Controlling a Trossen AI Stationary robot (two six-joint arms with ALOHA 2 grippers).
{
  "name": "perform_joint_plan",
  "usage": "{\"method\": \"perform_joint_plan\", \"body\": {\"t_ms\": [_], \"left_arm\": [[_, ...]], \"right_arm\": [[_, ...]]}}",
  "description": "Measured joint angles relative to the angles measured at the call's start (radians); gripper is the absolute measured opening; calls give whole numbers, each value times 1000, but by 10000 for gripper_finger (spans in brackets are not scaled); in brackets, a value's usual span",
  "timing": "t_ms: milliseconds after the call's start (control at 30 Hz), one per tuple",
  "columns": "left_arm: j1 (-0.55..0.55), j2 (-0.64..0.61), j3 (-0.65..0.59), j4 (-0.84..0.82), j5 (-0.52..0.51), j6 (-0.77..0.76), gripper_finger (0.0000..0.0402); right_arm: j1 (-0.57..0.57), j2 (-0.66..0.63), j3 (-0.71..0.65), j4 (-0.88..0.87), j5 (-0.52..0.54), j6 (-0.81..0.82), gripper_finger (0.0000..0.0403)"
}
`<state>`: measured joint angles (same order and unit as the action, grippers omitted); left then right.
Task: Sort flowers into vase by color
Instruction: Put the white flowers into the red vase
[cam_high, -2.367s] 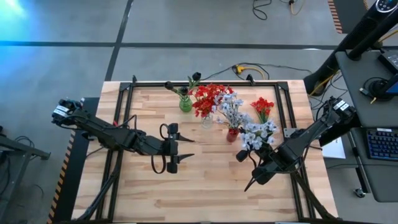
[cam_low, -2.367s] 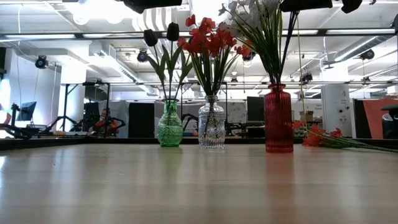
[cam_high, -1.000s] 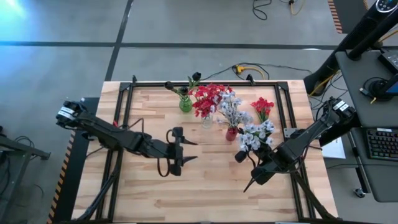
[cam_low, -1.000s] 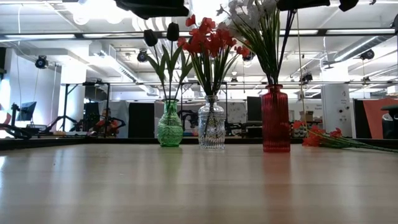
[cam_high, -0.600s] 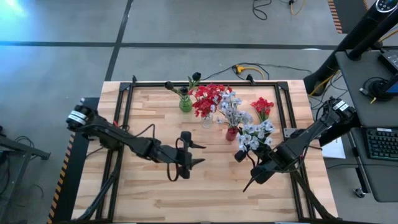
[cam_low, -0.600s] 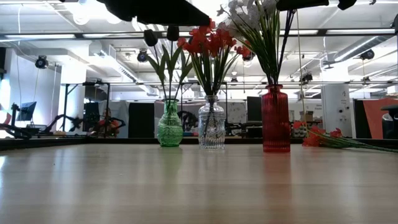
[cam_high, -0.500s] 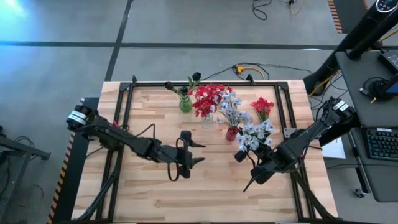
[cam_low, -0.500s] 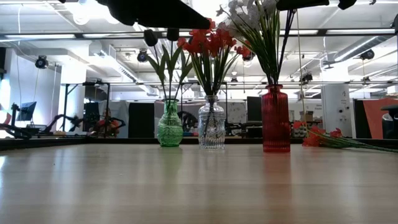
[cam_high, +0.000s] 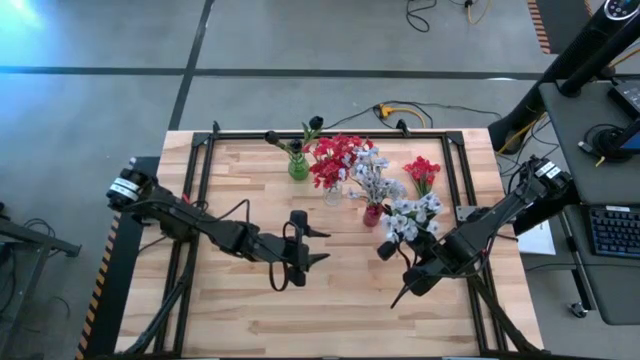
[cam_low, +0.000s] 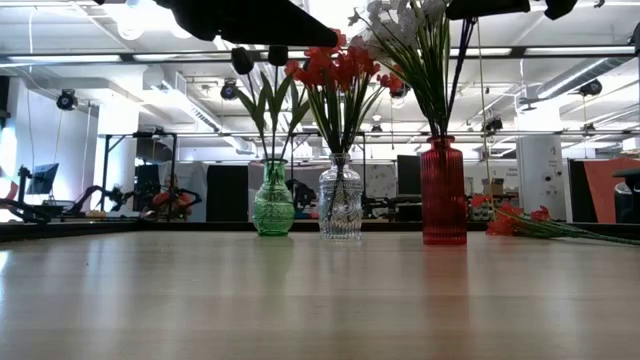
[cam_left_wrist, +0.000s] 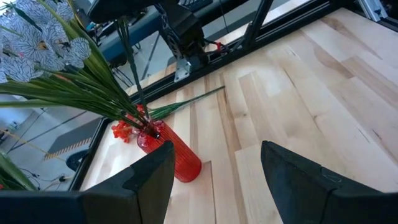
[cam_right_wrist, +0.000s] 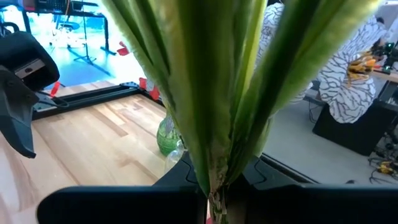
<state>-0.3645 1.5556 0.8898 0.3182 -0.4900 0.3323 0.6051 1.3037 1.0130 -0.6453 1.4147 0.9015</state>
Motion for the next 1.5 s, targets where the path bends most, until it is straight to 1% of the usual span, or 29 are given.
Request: {"method": "perform_joint_plan", "body": {"t_ms": [300,567,733,1167,1500], "left_arm": [[0,0,0,0,0,0,220],[0,0,-1,0,0,0,220],[0,0,-1,0,0,0,220],[0,-1,-1,0,0,0,220],[0,-1,-1,0,0,0,220]], "right_arm": [[-33,0,0,0,0,80,18],[-36,0,-1,0,-2,106,18],[-37,0,-2,0,-2,49,18],[-37,7,-4,0,-28,41,18],[-37,7,-4,0,-33,-14,18]]}}
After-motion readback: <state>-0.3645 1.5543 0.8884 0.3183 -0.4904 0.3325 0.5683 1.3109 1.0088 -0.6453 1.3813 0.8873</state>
